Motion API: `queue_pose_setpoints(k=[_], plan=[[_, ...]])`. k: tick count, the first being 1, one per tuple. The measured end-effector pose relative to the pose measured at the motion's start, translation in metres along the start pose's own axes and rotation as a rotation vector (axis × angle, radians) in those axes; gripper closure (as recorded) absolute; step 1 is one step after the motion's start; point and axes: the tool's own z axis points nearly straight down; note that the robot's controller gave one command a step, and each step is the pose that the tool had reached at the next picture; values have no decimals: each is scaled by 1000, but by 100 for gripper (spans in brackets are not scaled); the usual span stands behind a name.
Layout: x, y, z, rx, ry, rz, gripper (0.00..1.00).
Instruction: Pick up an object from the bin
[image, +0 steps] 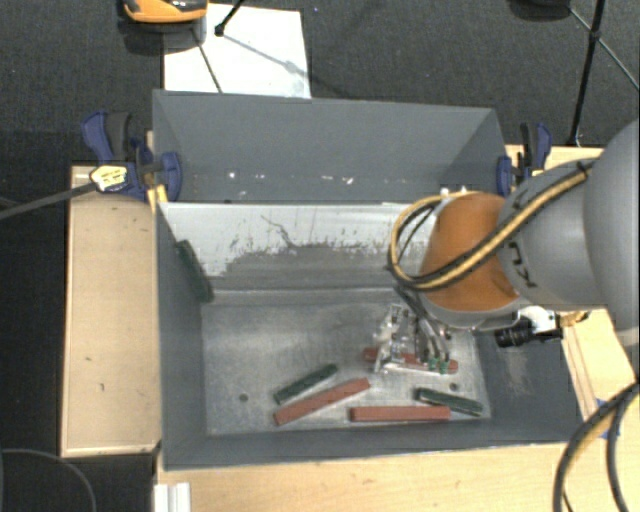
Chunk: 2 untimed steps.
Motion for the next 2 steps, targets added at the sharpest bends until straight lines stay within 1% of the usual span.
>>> queue_pose_setpoints(k=[1, 2], plan=[[0, 0, -3, -1, -5, 0, 100], [0, 0, -5, -2, -6, -1, 100]])
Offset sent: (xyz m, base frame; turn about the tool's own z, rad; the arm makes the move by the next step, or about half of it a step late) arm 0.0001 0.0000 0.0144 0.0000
